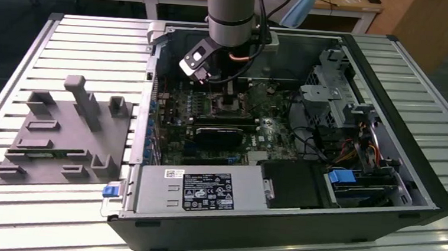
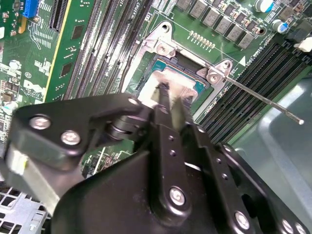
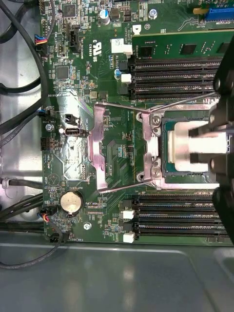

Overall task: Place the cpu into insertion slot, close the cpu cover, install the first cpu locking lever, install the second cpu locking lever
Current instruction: 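Place the cpu into insertion slot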

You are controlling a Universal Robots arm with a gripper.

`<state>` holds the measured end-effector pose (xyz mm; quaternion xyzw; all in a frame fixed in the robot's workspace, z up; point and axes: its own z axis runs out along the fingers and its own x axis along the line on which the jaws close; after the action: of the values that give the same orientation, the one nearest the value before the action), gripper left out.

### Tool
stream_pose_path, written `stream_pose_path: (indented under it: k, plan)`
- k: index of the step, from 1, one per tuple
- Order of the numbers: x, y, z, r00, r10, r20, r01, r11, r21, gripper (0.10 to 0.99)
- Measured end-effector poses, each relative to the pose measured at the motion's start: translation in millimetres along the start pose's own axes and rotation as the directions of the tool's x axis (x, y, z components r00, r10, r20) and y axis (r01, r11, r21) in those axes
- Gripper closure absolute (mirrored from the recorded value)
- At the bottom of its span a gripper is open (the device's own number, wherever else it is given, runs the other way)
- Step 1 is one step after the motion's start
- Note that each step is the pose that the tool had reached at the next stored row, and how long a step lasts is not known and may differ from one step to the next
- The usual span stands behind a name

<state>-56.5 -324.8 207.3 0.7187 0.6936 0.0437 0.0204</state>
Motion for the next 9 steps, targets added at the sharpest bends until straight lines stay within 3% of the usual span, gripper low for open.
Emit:
stream_pose_path:
  k: [2,3,4,9]
  plan:
    - [0.0,0.0,-0.1,1.0000,0.000,0.0000,0.000,1.0000,0.000,0.906]
    - [0.0,0.0,-0.1,1.0000,0.000,0.0000,0.000,1.0000,0.000,0.906]
    - [0.0,0.0,-0.2,1.0000,0.000,0.0001,0.000,1.0000,0.000,0.965]
    - [0.0,0.0,-0.4,1.0000,0.000,0.0000,0.000,1.0000,0.000,0.980]
